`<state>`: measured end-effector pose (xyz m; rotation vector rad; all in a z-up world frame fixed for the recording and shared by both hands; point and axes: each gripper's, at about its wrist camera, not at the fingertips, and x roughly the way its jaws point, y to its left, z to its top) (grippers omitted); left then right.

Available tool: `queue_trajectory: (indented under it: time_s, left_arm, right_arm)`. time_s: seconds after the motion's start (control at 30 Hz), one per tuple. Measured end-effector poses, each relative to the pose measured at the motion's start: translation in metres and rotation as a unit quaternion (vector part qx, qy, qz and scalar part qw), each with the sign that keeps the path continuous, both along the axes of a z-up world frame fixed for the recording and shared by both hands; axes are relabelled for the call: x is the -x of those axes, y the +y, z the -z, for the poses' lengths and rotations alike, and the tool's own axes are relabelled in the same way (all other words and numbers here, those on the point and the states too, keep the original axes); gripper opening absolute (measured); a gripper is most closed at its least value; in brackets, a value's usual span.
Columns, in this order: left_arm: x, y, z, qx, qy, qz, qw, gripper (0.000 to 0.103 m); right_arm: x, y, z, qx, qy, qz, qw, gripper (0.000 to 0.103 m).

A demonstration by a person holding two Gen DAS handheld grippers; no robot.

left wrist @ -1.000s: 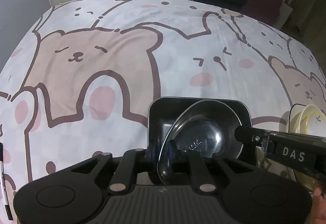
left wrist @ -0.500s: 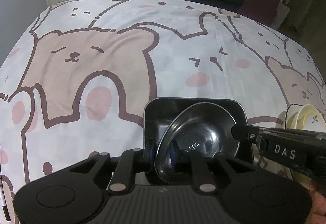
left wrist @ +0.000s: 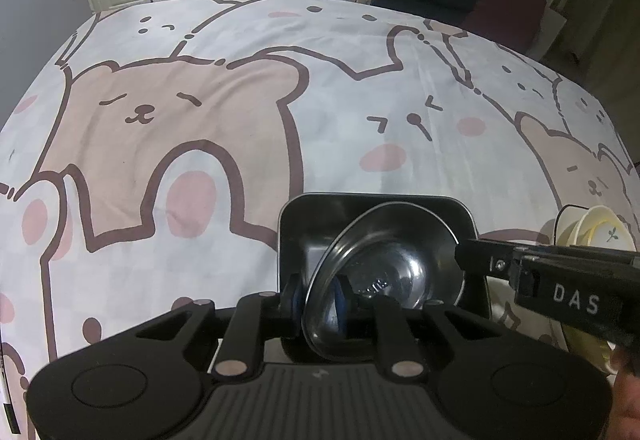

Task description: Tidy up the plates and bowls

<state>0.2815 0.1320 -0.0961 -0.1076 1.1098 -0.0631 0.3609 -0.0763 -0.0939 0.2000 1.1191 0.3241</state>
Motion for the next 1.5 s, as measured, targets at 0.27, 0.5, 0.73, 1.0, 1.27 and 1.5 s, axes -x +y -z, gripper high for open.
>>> queue_trajectory:
  time_s: [0.27,0.5,0.73,1.0,1.27,1.5]
  left_arm:
    - [0.005,-0.001,-0.006,0.005,-0.006,0.003,1.0,0.026]
    - [0.01,0.004,-0.02,0.021,-0.03,-0.001,0.9993,0.035]
    - [0.013,0.01,-0.034,0.031,-0.056,-0.002,0.9979,0.07]
    - [0.015,0.025,-0.031,0.02,-0.069,-0.002,0.9974,0.103]
    - [0.005,0.057,-0.023,0.035,-0.044,-0.037,0.9977,0.098]
    - [-0.004,0.054,-0.015,0.056,-0.019,-0.018,0.9981,0.045]
  right_arm:
    - [0.007,0.001,-0.008,0.01,-0.01,-0.016,1.0,0.035]
    - [0.014,-0.003,-0.02,0.015,-0.036,-0.03,0.999,0.059]
    - [0.019,-0.014,-0.031,0.019,-0.059,-0.033,0.998,0.093]
    - [0.023,-0.028,-0.031,0.003,-0.065,-0.024,0.998,0.103]
    - [0.009,-0.037,-0.013,-0.004,-0.004,0.0,1.0,0.068]
    - [0.001,-0.028,0.002,-0.008,0.032,-0.006,0.999,0.035]
